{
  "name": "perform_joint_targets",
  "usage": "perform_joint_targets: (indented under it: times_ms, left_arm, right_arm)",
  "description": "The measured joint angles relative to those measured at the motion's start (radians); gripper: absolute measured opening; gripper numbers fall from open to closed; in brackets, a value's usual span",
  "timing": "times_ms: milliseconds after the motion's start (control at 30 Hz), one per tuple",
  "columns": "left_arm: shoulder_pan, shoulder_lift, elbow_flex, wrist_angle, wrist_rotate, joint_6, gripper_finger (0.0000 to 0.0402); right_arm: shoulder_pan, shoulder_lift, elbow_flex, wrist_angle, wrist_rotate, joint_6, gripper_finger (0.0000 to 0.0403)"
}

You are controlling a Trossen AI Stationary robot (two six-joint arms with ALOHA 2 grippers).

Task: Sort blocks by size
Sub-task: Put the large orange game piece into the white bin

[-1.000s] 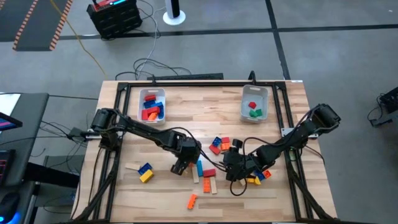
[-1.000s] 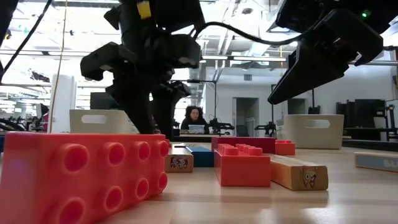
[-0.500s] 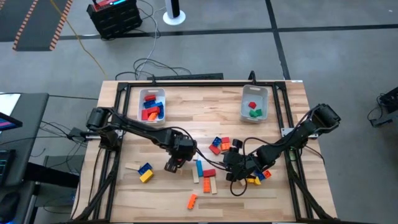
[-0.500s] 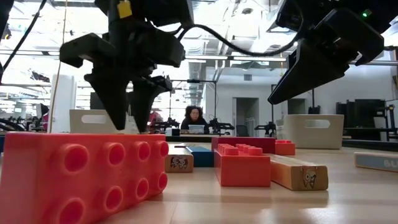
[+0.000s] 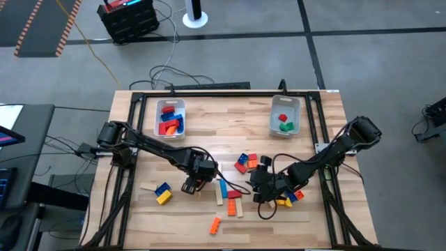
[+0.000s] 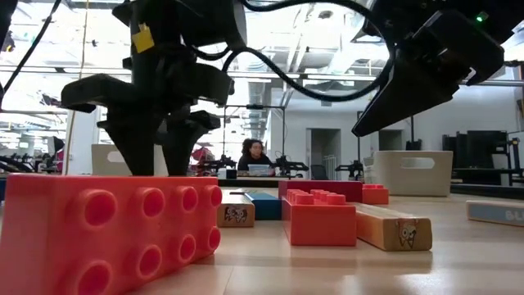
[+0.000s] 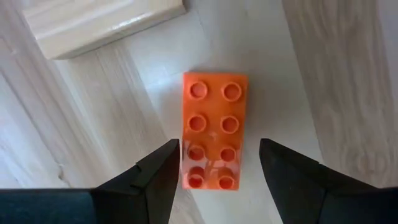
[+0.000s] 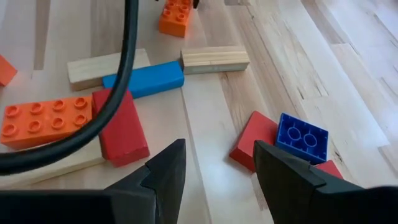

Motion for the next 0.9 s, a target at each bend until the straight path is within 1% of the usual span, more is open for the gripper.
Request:
perform_joint_targets:
  times_ms: [300,467,600,700,900]
  left_arm:
    - [-0.002,0.000,-0.003,0.023,-0.033,-0.057,0.0214]
    - [-0.003,0.000,-0.004,0.034,-0.033,-0.065,0.0188]
    - [-0.003,0.000,-0.046,0.075,-0.033,-0.070,0.0165]
    - [-0.003,-0.002,-0.074,0.095,-0.039,-0.075,0.0157]
    - [-0.007,-0.003,-0.073,0.092,-0.062,-0.082,0.0142]
  right_arm:
    - [0.000,0.000,0.000,0.000,0.000,0.001,0.0214]
    - [0.000,0.000,0.000,0.000,0.000,0.001,0.0214]
    - [0.000,0.000,0.000,0.000,0.000,0.001,0.0214]
    - [0.000,0.000,0.000,0.000,0.000,0.001,0.0214]
    - [0.000,0.000,0.000,0.000,0.000,0.001,0.0214]
